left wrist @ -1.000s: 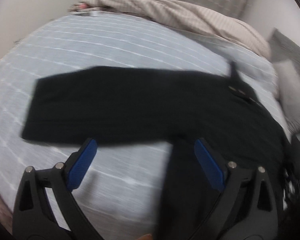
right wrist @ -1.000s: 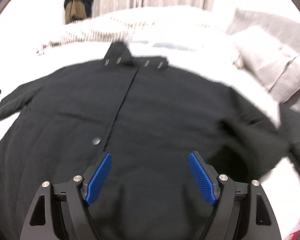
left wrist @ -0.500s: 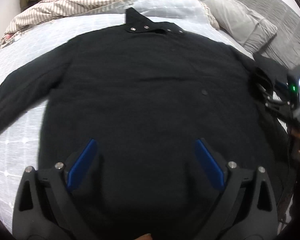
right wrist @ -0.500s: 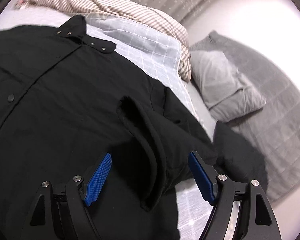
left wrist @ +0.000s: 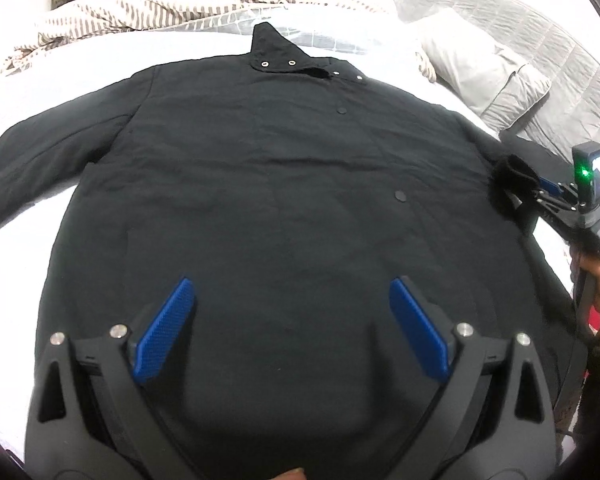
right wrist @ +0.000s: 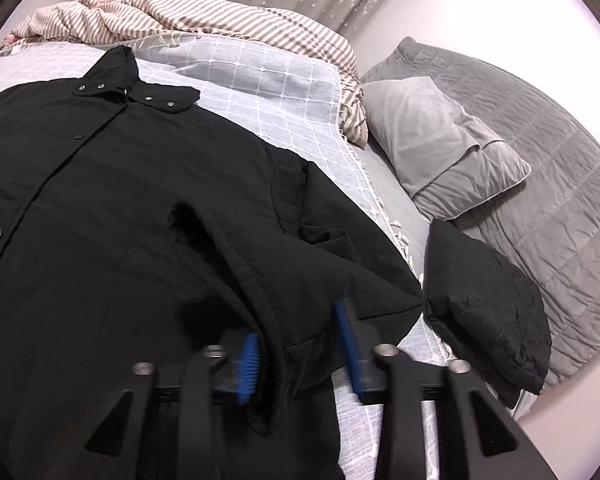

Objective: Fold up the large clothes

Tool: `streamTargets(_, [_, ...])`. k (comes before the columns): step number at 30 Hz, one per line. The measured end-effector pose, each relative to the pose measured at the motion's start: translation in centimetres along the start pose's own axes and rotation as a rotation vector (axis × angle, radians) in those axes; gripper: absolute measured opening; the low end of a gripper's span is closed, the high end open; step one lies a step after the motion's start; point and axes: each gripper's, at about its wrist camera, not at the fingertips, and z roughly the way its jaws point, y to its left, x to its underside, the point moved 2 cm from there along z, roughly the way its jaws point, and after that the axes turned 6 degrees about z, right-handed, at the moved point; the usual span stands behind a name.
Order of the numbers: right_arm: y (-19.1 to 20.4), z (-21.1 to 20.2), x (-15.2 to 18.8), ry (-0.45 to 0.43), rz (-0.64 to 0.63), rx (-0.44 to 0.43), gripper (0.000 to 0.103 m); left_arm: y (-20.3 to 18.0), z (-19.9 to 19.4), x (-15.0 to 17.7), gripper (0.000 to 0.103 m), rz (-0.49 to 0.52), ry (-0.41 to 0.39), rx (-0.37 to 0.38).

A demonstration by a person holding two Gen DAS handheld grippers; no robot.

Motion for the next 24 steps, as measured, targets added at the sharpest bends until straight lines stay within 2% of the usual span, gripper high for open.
streamTargets(3, [-0.6, -0.2, 0.0, -0.011, 0.004, -0.015, 0.015, 0.0, 0.2, 0.1, 0.098, -0.004, 0.005, -0.001])
streamTargets(8, [-3.0, -1.2, 0.0, -0.047, 0.044, -0.013, 0.011, 0.1, 0.4, 0.0, 0.098, 0.001, 0.009, -0.01])
streamTargets(11, [-6.3, -1.4, -0.2, -0.059, 0.102, -0.001, 0.01, 0.2, 0.6, 0.0, 0.098, 0.002, 0.009, -0.016])
streamTargets(16, [-16.0, 0.8, 0.3, -0.008, 0.294, 0.048, 0.009, 0.5, 0.9, -0.1, 0.098, -0.002, 0.018, -0.024])
streamTargets(24, [-30.8, 6.9, 0.9, 0.104, 0.61, 0.041, 0.008, 0.2, 1.8, 0.0, 0.098, 0.017, 0.047, -0.048])
